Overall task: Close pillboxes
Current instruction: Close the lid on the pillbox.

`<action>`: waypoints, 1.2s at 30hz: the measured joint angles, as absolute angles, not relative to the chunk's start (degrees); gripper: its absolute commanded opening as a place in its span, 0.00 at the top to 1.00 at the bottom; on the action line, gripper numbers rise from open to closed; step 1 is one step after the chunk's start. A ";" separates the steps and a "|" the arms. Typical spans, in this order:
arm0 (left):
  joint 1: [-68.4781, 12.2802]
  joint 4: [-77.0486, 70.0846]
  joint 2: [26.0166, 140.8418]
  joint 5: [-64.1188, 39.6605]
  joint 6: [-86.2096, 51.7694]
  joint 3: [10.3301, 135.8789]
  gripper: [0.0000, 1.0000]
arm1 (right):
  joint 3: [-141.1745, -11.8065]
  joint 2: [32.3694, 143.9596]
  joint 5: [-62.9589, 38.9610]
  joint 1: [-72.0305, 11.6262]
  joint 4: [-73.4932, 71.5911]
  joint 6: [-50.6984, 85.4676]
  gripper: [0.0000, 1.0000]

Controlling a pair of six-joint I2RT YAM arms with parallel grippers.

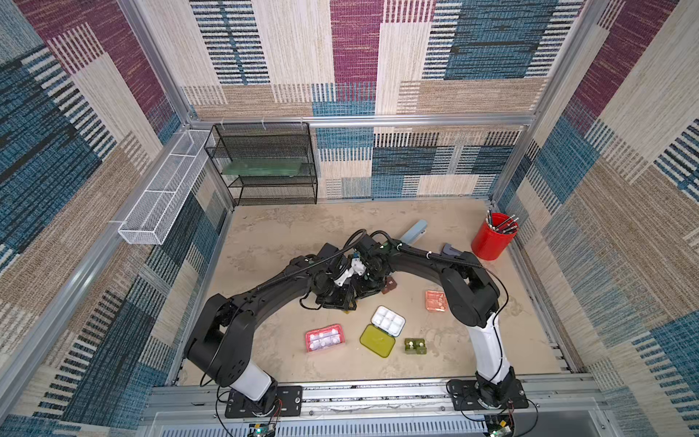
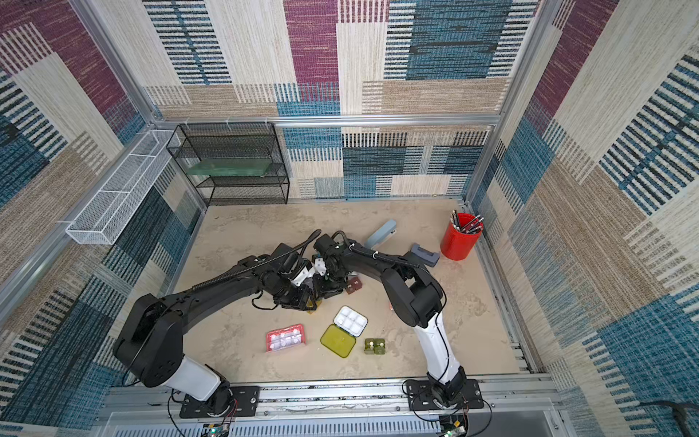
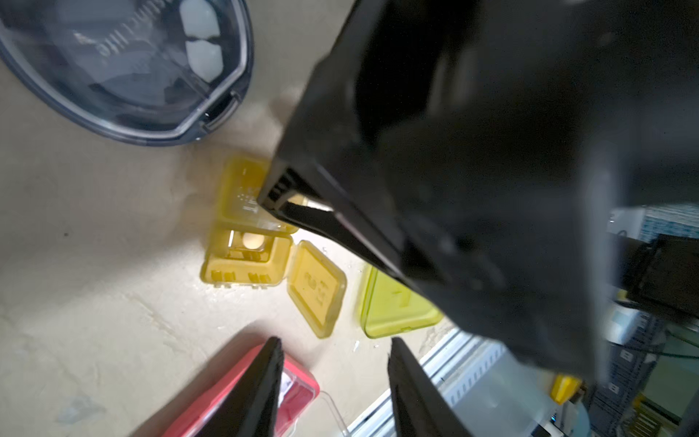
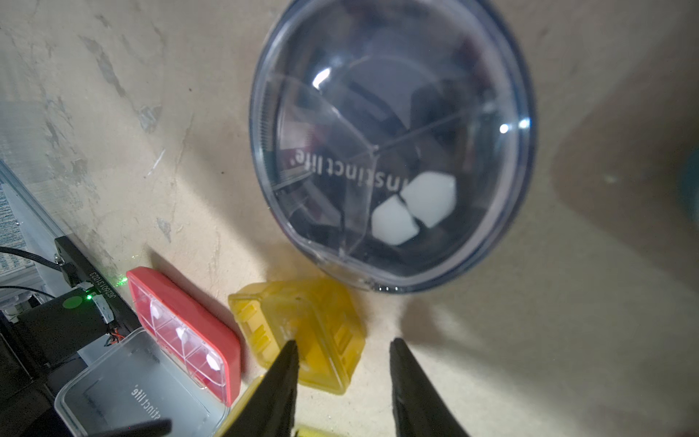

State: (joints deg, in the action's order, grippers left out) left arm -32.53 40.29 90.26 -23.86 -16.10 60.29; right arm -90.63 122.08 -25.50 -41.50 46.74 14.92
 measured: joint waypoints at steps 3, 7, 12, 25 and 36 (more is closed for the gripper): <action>-32.86 41.01 91.02 -22.44 -15.88 60.60 0.52 | -90.26 121.89 -25.54 -41.28 46.30 14.92 0.58; -33.01 41.67 91.85 -20.93 -15.25 61.30 0.54 | -90.04 121.80 -25.82 -41.17 46.09 14.90 0.58; -33.01 42.44 92.79 -18.90 -14.98 62.11 0.56 | -90.00 121.80 -25.91 -41.12 46.06 14.87 0.58; -33.01 43.97 93.95 -15.31 -14.87 62.15 0.61 | -90.00 121.80 -25.96 -40.88 46.09 14.24 0.58; -33.01 44.36 96.03 -12.38 -15.81 62.54 0.61 | -90.00 121.78 -25.96 -41.15 46.09 14.09 0.58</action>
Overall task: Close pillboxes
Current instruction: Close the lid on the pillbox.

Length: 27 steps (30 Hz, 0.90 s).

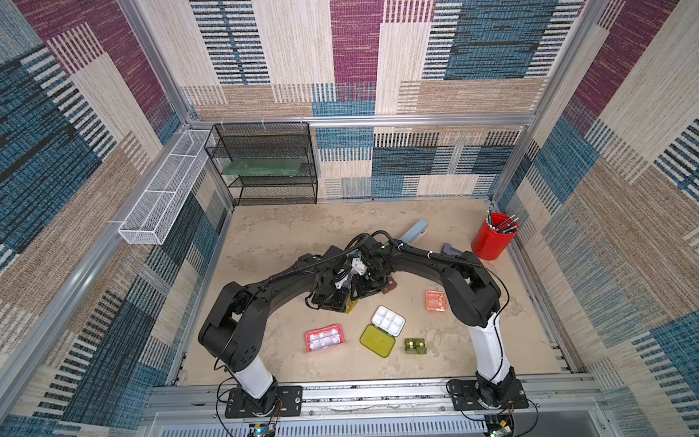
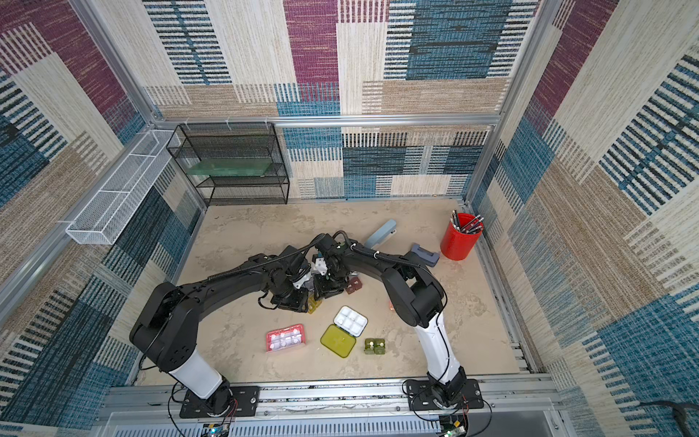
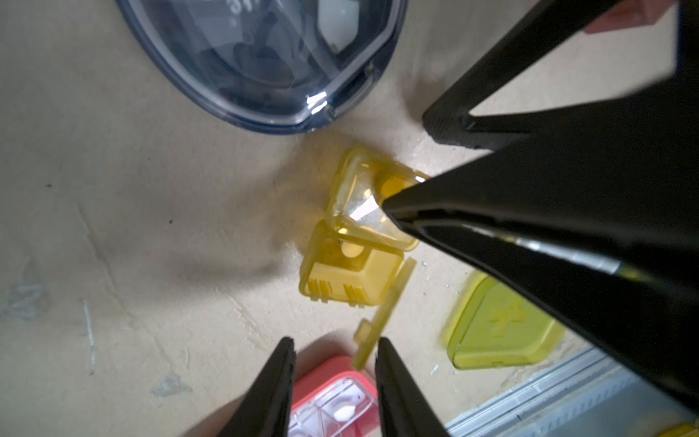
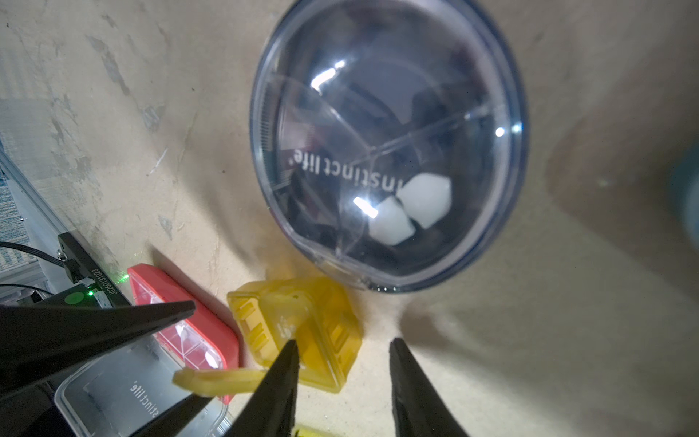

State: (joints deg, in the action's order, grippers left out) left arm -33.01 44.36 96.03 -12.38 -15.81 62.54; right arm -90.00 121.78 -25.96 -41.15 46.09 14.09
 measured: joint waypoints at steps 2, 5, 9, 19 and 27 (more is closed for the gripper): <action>-32.99 44.40 96.36 -12.36 -16.08 62.76 0.61 | -90.00 121.78 -25.93 -41.19 46.09 14.09 0.58; -32.86 44.34 96.71 -12.38 -16.16 62.85 0.61 | -90.00 121.78 -25.91 -41.25 46.09 14.09 0.58; -32.73 44.34 97.69 -12.49 -16.34 63.16 0.61 | -90.00 121.78 -25.91 -41.28 46.09 14.11 0.58; -31.51 44.03 99.85 -13.69 -16.34 64.62 0.62 | -90.04 121.78 -25.91 -41.28 46.11 14.11 0.58; -29.98 43.90 100.82 -15.40 -16.29 64.71 0.62 | -90.59 121.93 -25.69 -41.17 46.52 14.11 0.58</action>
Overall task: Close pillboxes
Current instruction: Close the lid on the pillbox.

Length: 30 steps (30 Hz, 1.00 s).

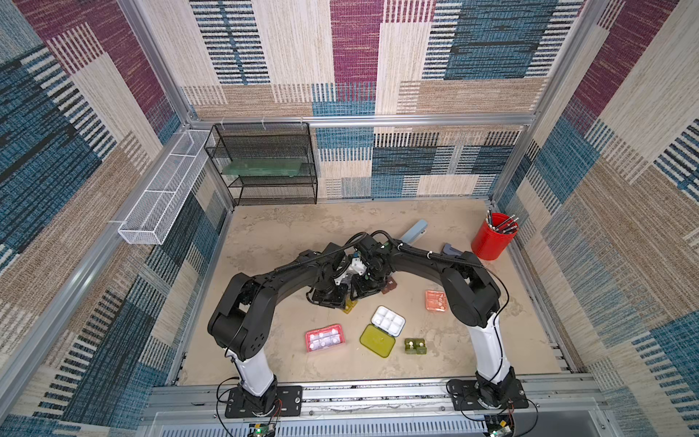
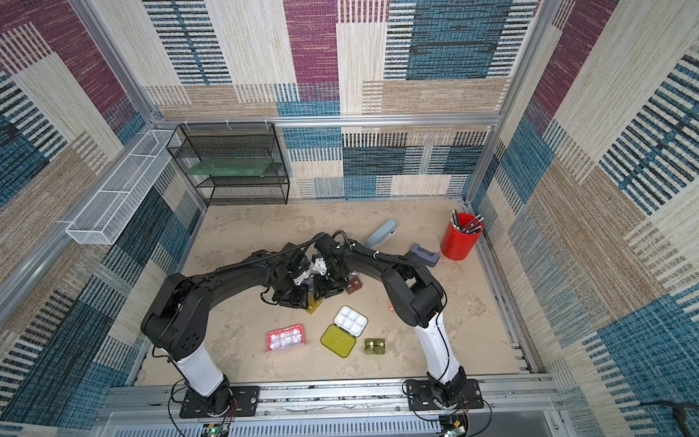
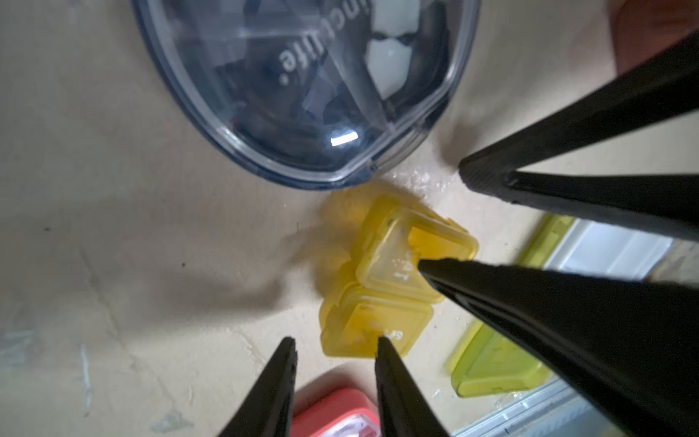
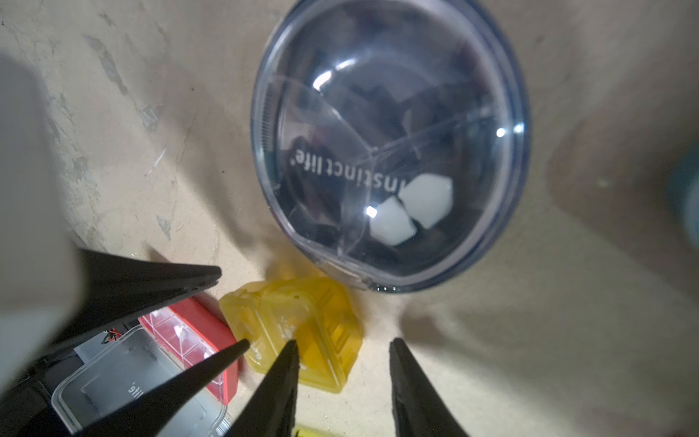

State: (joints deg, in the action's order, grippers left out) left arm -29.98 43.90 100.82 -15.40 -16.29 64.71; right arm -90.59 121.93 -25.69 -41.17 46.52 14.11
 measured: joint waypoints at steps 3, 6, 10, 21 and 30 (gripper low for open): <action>-29.54 43.86 100.88 -15.62 -16.27 64.71 0.62 | -91.13 122.30 -25.69 -41.12 46.98 14.11 0.58; -29.23 43.75 100.92 -15.88 -16.10 64.71 0.63 | -91.72 122.56 -25.65 -41.08 47.44 14.11 0.58; -28.97 43.64 101.06 -16.69 -16.05 64.62 0.64 | -91.98 122.74 -25.45 -41.01 47.53 14.11 0.58; -28.14 41.47 100.86 -19.86 -15.86 62.78 0.66 | -92.25 122.93 -25.50 -40.97 47.79 14.11 0.58; -27.88 41.80 100.92 -19.81 -15.40 63.18 0.66 | -93.45 123.52 -25.43 -40.93 47.97 14.11 0.58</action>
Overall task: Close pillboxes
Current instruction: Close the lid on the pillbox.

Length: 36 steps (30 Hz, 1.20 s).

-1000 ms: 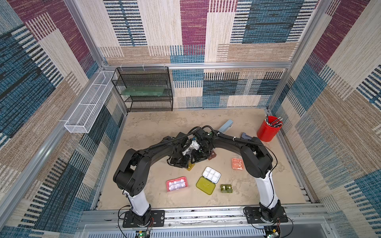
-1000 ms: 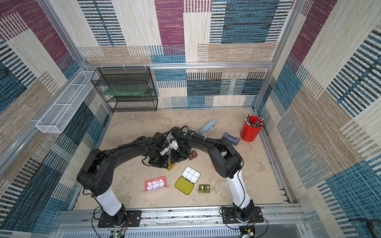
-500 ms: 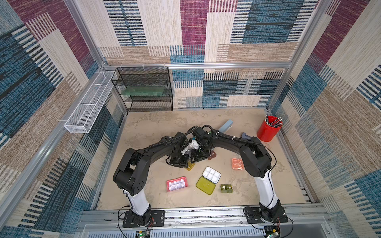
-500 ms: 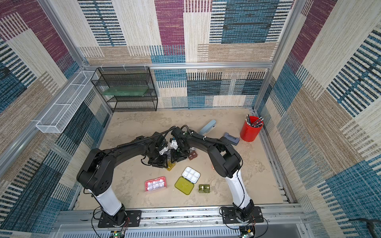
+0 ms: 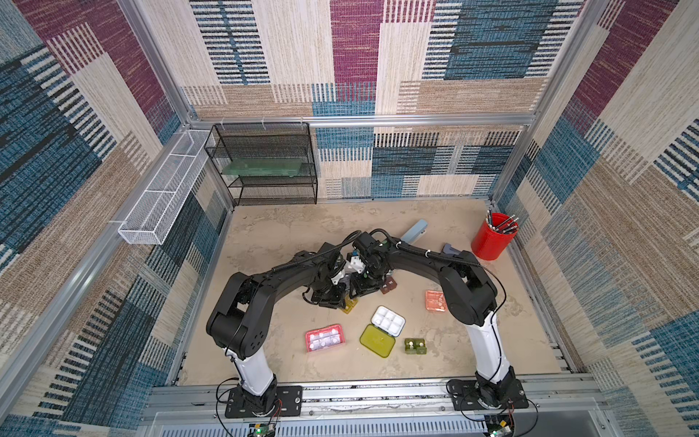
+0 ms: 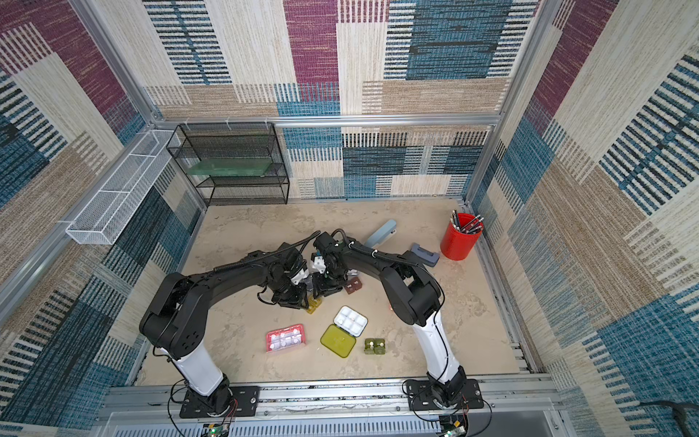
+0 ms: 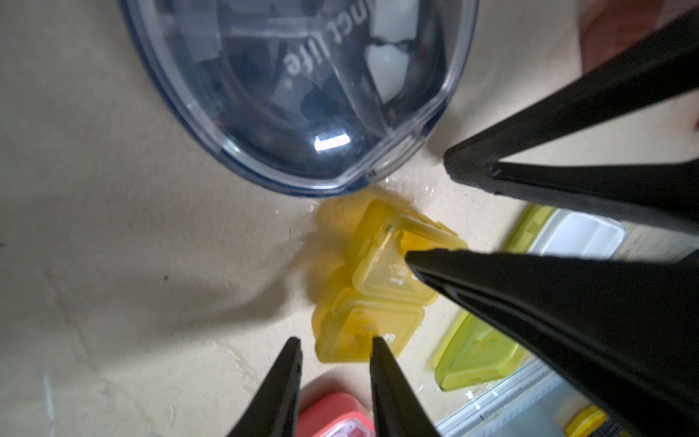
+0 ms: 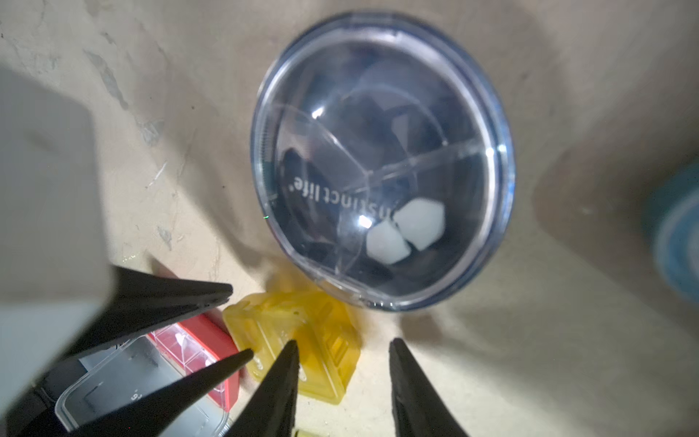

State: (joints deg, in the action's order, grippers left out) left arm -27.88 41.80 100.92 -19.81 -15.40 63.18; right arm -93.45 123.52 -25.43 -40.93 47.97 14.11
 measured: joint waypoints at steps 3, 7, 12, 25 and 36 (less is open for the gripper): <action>-27.81 42.06 101.06 -19.79 -15.22 63.42 0.66 | -93.78 123.70 -25.23 -40.93 48.03 14.11 0.58; -27.77 42.30 101.14 -19.75 -15.03 63.64 0.65 | -94.26 123.94 -25.06 -40.93 48.38 14.11 0.58; -27.66 42.63 100.86 -18.65 -15.03 63.77 0.64 | -95.13 124.33 -24.88 -40.97 49.04 14.11 0.58; -27.38 43.90 98.70 -16.80 -15.05 64.51 0.62 | -95.61 123.79 -23.51 -41.32 49.63 14.13 0.58; -27.38 44.80 96.33 -16.82 -15.27 65.87 0.61 | -95.61 121.32 -23.33 -41.67 49.87 14.55 0.57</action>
State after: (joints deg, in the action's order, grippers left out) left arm -27.38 44.80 96.33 -16.82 -15.27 65.87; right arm -95.61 121.32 -23.33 -41.67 49.87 14.55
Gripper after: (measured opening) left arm 0.394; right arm 0.425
